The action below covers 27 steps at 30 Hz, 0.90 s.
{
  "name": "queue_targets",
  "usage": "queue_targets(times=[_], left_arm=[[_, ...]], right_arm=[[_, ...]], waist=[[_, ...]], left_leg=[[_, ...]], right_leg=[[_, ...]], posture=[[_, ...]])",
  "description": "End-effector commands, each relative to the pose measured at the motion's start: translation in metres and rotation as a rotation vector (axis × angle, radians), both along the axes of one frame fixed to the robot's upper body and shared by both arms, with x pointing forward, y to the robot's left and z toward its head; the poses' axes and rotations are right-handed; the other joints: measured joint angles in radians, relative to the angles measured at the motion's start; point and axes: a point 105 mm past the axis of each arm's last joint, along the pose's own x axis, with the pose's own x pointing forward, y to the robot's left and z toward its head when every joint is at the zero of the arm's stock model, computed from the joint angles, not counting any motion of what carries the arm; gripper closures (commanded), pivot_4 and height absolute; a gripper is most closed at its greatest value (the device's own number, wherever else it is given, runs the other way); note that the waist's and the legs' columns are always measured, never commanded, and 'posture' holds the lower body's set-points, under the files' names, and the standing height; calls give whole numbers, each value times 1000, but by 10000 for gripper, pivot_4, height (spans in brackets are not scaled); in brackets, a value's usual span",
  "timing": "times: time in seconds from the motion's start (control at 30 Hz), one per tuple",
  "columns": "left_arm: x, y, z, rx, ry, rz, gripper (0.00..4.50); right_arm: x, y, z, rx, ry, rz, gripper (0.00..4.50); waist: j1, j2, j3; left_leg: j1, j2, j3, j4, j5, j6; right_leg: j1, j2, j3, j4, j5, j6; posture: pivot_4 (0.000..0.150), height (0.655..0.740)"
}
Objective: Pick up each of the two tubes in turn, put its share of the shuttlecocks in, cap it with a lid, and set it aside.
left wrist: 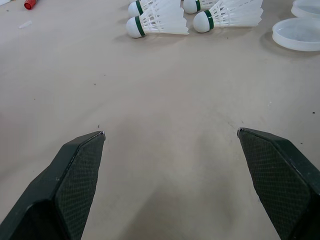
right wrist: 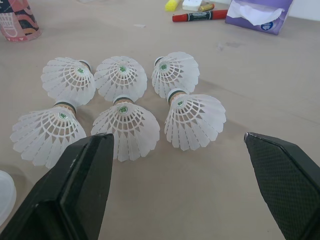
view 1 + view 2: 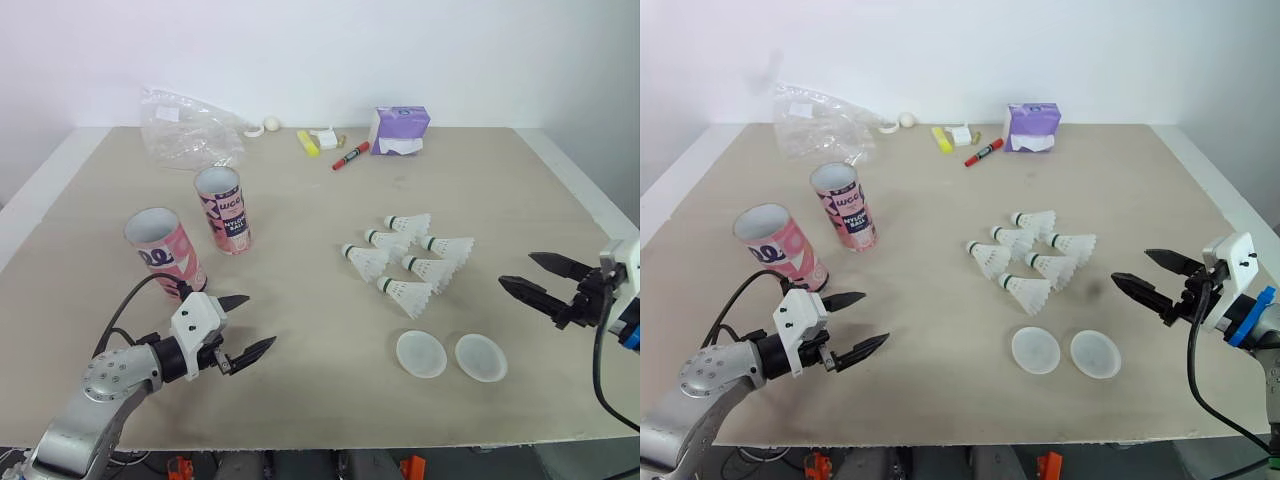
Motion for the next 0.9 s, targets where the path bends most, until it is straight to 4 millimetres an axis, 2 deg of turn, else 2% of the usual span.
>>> queue_targets(times=[0.03,0.67,0.9], left_arm=[[-1,-3,6,-10,-22,-25,828],[-2,-5,14,-43,-33,-61,828],[2,-3,14,-61,-40,-11,828]], right_arm=[[-2,-2,13,-24,-46,-6,0],[-2,-6,9,-25,-48,-23,0],[-2,-2,11,-33,-58,-2,0]], waist=[[0,0,0],[0,0,0],[0,0,0]], left_leg=[[0,0,0,0,0,0],[0,0,0,0,0,0],[0,0,0,0,0,0]], right_leg=[[0,0,0,0,0,0],[0,0,0,0,0,0],[0,0,0,0,0,0]], posture=[[1500,7400],[1500,7400],[1500,7400]])
